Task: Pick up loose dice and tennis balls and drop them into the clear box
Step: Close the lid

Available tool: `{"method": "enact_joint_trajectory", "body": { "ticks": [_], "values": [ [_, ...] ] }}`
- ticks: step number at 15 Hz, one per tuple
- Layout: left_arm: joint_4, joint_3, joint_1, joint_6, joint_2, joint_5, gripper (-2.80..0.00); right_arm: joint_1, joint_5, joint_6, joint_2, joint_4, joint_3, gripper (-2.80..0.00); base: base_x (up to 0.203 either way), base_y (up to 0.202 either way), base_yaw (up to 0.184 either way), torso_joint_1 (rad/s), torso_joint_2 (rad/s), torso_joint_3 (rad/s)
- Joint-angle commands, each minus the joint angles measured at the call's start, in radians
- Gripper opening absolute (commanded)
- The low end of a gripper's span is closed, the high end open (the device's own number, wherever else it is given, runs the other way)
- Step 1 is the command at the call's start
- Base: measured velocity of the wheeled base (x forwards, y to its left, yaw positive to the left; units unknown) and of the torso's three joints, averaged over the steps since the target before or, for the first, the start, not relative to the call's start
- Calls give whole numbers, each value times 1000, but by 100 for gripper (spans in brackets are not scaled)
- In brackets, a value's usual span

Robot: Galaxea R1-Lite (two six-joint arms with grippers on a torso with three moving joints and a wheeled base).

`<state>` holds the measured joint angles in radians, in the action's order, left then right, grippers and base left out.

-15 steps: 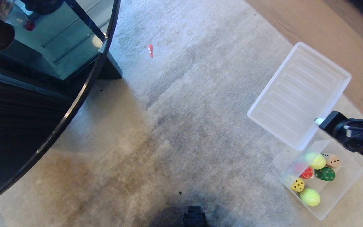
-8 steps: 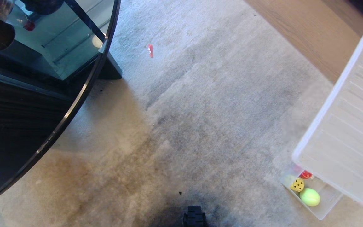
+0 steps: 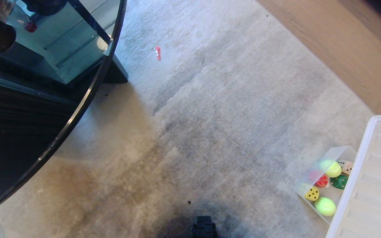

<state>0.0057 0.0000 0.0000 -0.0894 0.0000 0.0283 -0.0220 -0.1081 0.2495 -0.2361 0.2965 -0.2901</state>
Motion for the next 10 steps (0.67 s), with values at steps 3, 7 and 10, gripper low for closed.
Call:
{"method": "enact_joint_trajectory", "body": {
  "ticks": [3,7,10],
  "values": [
    [0,0,0,-1,1,1,-280,10,-16,-124,183,-80,171,-280,0,0,0,0,0,0],
    [0,0,0,0,0,1,-280,10,33,-161,236,-96,203,-280,0,0,0,0,0,0],
    [2,0,0,0,0,1,-280,10,33,-161,236,-96,204,-280,0,0,0,0,0,0]
  ]
}}
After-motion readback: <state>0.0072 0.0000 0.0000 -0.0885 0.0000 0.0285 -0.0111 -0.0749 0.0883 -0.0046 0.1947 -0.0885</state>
